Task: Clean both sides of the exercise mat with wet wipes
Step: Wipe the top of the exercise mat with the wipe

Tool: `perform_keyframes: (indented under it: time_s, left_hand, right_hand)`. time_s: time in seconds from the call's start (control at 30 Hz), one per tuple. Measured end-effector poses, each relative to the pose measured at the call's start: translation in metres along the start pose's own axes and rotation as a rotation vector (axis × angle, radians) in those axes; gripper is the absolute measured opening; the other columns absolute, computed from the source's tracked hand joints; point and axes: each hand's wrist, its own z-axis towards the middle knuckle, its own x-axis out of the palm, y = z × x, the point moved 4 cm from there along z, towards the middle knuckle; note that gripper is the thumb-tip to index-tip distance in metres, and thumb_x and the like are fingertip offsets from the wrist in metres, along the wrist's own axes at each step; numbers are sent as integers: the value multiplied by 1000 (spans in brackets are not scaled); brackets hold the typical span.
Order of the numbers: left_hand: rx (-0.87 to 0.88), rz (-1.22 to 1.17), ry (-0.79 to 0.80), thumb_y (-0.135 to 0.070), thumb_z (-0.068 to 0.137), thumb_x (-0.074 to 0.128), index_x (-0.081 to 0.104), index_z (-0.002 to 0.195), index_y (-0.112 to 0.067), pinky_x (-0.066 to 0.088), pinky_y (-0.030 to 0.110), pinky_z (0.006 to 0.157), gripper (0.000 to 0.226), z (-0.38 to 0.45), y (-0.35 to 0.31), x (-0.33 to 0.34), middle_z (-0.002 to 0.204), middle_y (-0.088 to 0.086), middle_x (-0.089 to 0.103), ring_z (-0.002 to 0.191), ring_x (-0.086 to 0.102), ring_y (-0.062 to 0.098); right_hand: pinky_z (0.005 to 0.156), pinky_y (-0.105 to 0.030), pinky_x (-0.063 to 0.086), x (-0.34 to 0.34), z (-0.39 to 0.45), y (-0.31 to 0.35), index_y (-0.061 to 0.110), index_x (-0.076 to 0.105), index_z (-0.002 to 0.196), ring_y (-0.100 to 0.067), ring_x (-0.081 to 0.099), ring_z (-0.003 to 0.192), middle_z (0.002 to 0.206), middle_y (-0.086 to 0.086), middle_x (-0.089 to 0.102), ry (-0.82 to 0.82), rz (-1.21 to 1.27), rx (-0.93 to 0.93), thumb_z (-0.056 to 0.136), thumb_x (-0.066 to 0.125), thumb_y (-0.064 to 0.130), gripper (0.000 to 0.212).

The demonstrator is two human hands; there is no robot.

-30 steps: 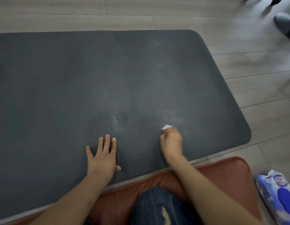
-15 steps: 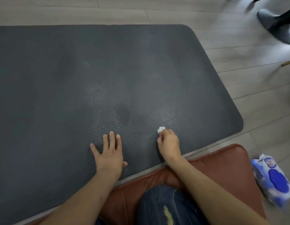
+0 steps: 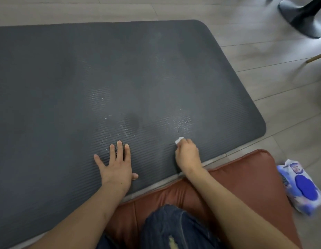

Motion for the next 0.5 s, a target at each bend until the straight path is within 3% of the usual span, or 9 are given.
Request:
perform_keyframes:
  time_s: [0.1, 0.17, 0.27, 0.37, 0.43, 0.5]
  left_hand:
    - [-1, -5, -2, -65, 96, 55, -22, 161, -18, -1, 78, 116, 111, 0, 1, 0, 167, 7, -32, 156, -24, 30]
    - [-4, -3, -2, -65, 96, 55, -23, 161, -19, -2, 78, 117, 112, 0, 3, -1, 167, 6, -32, 156, -25, 29]
    - [0, -4, 8, -66, 96, 53, -24, 160, -19, -2, 77, 117, 111, -2, 2, -2, 167, 6, -34, 156, -25, 29]
    - [-6, 0, -6, -66, 96, 53, -24, 160, -18, -2, 78, 116, 111, -2, 1, -2, 167, 7, -33, 156, -25, 29]
    - [-8, 5, -8, -66, 96, 53, -23, 161, -18, -2, 78, 116, 111, -2, 1, -2, 167, 7, -33, 156, -24, 29]
    - [-11, 9, -10, -67, 96, 52, -23, 161, -18, -2, 78, 116, 111, -2, 1, -1, 167, 7, -32, 157, -24, 29]
  right_hand:
    - [71, -38, 55, 30, -53, 54, 5, 67, 92, -35, 63, 80, 90, -14, 63, 215, 42, -361, 79, 63, -1, 15]
    - [72, -42, 53, 21, -38, 40, 3, 63, 91, -39, 62, 84, 91, -17, 61, 234, -38, -464, 81, 62, 0, 11]
    - [83, -43, 49, -23, 24, -40, 1, 60, 103, -41, 60, 99, 107, -20, 60, 168, -252, -115, 88, 54, 3, 16]
    - [86, -40, 49, -54, 47, -95, 0, 60, 110, -41, 60, 103, 114, -23, 61, 55, -250, 281, 89, 49, 3, 24]
    - [86, -38, 50, -36, 29, -64, 2, 62, 107, -39, 62, 103, 112, -21, 63, 44, -204, 255, 87, 49, 2, 24]
    - [85, -38, 49, -3, -4, -12, 4, 62, 101, -37, 62, 100, 107, -18, 64, 129, -109, 103, 84, 48, 1, 22]
